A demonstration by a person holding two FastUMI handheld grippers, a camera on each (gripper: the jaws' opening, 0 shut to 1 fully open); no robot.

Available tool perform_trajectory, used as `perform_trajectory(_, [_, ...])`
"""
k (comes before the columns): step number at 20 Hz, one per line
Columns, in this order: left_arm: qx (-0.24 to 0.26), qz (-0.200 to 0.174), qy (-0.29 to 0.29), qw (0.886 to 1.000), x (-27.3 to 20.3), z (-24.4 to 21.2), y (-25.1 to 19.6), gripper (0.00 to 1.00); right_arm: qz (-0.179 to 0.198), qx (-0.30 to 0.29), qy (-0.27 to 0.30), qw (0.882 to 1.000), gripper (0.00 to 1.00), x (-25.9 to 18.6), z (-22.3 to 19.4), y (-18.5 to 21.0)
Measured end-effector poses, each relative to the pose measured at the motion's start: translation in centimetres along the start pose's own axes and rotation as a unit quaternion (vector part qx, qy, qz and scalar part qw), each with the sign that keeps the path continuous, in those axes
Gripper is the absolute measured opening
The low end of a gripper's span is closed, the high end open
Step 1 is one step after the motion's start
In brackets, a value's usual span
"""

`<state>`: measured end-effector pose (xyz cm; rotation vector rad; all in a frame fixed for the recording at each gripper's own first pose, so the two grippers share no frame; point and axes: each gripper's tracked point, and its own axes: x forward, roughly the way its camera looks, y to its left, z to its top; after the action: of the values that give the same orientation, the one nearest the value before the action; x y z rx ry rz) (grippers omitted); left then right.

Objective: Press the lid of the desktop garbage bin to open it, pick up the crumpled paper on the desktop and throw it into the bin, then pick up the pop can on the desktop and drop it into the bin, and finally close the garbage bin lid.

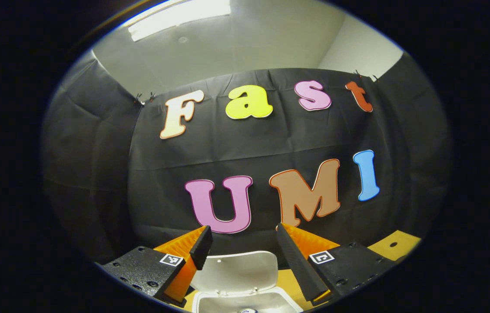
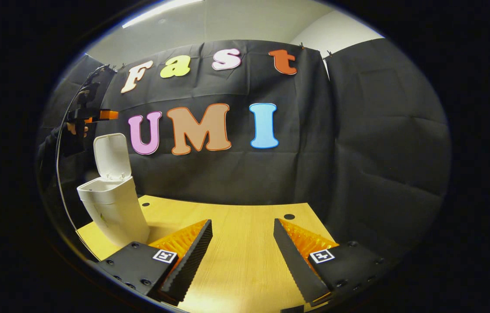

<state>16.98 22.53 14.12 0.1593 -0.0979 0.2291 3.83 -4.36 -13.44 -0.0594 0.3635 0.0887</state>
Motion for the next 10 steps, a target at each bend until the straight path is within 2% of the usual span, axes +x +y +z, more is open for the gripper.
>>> perform_trajectory(2, [-0.033,0.013,0.029,0.999,1.9,-1.3,1.2,0.90,-0.001,0.001,0.005,1.000,0.95,0.5,-0.3,-0.2])
perform_trajectory(4, [-0.040,0.031,0.058,0.997,3.9,-2.7,2.9,0.91,-0.001,-0.005,0.016,1.000,0.95,1.2,-1.0,-0.1])
perform_trajectory(7, [-0.010,0.044,0.100,0.994,5.7,-4.8,4.3,0.90,0.009,-0.005,0.016,1.000,0.95,1.4,-1.0,0.8])
perform_trajectory(10, [0.001,0.035,0.139,0.990,6.3,-7.0,4.2,0.90,0.014,-0.014,0.015,1.000,0.95,1.7,-1.1,1.5])
